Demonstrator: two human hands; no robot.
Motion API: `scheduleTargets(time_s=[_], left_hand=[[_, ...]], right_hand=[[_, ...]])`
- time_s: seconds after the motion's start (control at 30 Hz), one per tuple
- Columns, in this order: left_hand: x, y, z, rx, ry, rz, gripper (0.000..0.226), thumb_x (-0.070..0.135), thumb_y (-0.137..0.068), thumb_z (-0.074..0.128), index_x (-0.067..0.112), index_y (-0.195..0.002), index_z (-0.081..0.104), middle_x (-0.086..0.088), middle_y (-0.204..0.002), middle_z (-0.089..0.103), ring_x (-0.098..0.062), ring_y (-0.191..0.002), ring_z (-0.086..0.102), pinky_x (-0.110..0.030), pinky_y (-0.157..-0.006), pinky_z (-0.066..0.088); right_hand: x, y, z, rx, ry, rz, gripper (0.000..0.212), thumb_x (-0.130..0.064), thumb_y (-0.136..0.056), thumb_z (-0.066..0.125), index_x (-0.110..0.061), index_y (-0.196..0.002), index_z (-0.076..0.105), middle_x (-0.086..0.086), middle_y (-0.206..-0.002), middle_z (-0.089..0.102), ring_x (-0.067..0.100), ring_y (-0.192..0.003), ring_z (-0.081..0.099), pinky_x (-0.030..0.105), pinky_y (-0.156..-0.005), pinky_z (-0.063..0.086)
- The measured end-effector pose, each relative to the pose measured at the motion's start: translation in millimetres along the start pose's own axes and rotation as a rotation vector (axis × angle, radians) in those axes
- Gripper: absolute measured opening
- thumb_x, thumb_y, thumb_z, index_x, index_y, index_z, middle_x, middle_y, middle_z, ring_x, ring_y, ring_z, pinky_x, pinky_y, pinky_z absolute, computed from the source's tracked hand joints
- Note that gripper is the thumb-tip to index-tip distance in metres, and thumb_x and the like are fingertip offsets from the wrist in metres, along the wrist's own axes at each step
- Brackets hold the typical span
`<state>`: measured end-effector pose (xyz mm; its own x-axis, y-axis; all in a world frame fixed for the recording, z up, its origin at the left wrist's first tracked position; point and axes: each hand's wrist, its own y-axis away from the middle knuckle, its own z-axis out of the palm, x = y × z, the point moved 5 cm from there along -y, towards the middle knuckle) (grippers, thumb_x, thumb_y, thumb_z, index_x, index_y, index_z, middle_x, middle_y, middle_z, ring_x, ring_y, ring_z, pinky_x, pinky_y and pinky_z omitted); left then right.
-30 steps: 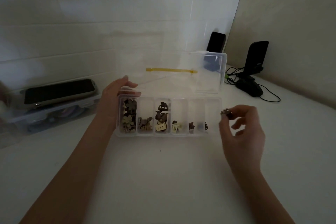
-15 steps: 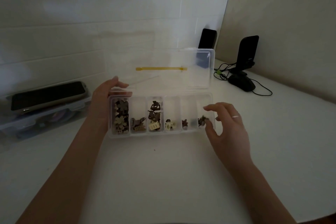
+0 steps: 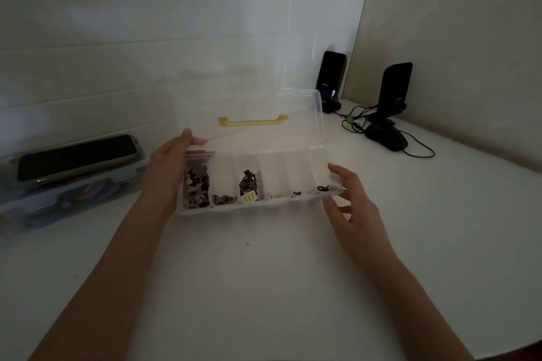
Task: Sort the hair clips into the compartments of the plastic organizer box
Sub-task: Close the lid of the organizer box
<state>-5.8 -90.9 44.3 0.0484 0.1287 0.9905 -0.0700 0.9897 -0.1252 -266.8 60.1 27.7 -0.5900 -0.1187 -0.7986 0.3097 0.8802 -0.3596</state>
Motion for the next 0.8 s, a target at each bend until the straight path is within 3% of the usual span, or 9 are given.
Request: scheduleTargets(time_s=[0.17,0.23,0.33,0.47,0.53,0.6,0.7,0.77,0.8], left_hand=[[-10,2,11,-0.174,-0.011,-0.015,0.029,0.037,-0.101,0.037,0.028,-0.116,0.060,0.001,-0.102,0.066,-0.003,-0.075,0.069,-0.016,-0.063,0.053],[-13,4,15,-0.232,-0.007,-0.116,0.037,0.046,-0.099,0.034,0.029,-0.122,0.056,-0.001,-0.107,0.064,-0.009,-0.079,0.070,-0.021,-0.060,0.054],[-17,11,16,-0.272,-0.020,-0.268,0.049,0.056,-0.093,0.039,0.020,-0.122,0.056,-0.011,-0.109,0.065,-0.023,-0.087,0.066,-0.030,-0.066,0.050],[-20,15,16,-0.258,0.051,-0.316,0.051,0.049,-0.093,0.045,0.007,-0.120,0.055,-0.009,-0.099,0.066,-0.022,-0.082,0.063,-0.031,-0.065,0.047],[-18,16,17,-0.262,0.149,-0.310,0.054,0.050,-0.095,0.037,0.009,-0.129,0.048,-0.008,-0.107,0.064,-0.020,-0.089,0.063,-0.032,-0.068,0.048],[-16,15,16,-0.282,0.207,-0.268,0.062,0.060,-0.093,0.029,0.017,-0.136,0.042,-0.008,-0.122,0.060,-0.020,-0.101,0.062,-0.032,-0.071,0.052],[-10,16,13,-0.282,0.244,-0.134,0.072,0.079,-0.065,0.050,0.030,-0.118,0.056,0.004,-0.117,0.063,-0.016,-0.109,0.060,-0.032,-0.080,0.055],[-6,22,11,-0.216,0.273,-0.118,0.051,0.070,-0.079,0.043,0.026,-0.095,0.066,0.011,-0.095,0.071,-0.011,-0.097,0.062,-0.040,-0.095,0.049],[-7,25,12,-0.210,0.255,-0.118,0.051,0.060,-0.092,0.032,0.025,-0.086,0.068,0.014,-0.082,0.073,-0.010,-0.090,0.061,-0.039,-0.092,0.049]], right_hand=[[4,-3,-4,0.049,-0.006,0.019,0.048,-0.014,-0.091,0.054,-0.037,-0.130,0.040,-0.008,-0.118,0.051,0.014,-0.106,0.056,0.024,-0.077,0.048],[4,-3,-8,0.075,-0.028,0.039,0.050,-0.012,-0.089,0.058,-0.035,-0.130,0.040,-0.005,-0.112,0.054,0.010,-0.095,0.058,0.013,-0.068,0.045],[2,-3,-10,0.077,-0.056,0.032,0.051,-0.012,-0.086,0.063,-0.032,-0.127,0.042,-0.003,-0.105,0.056,0.004,-0.086,0.058,0.008,-0.062,0.045],[-2,-2,-10,0.073,-0.152,0.066,0.041,-0.020,-0.086,0.060,-0.036,-0.121,0.045,-0.002,-0.103,0.055,0.005,-0.087,0.056,0.013,-0.063,0.043],[-3,-3,-11,0.090,-0.244,0.111,0.040,-0.033,-0.082,0.054,-0.036,-0.121,0.044,-0.002,-0.100,0.054,0.010,-0.088,0.056,0.018,-0.067,0.042],[-1,-4,-9,0.083,-0.318,0.144,0.053,-0.040,-0.077,0.047,-0.034,-0.129,0.040,-0.004,-0.106,0.052,0.015,-0.097,0.056,0.018,-0.070,0.043],[0,-5,0,-0.007,-0.394,0.179,0.068,-0.048,-0.077,0.044,-0.038,-0.142,0.028,-0.009,-0.134,0.041,0.010,-0.118,0.046,0.017,-0.086,0.038],[1,-5,6,-0.047,-0.471,0.207,0.066,-0.052,-0.077,0.043,-0.044,-0.141,0.026,-0.014,-0.142,0.035,0.007,-0.127,0.039,0.026,-0.103,0.031],[2,-6,6,-0.047,-0.519,0.220,0.062,-0.054,-0.078,0.043,-0.048,-0.137,0.028,-0.015,-0.144,0.034,0.007,-0.129,0.039,0.032,-0.108,0.029]])
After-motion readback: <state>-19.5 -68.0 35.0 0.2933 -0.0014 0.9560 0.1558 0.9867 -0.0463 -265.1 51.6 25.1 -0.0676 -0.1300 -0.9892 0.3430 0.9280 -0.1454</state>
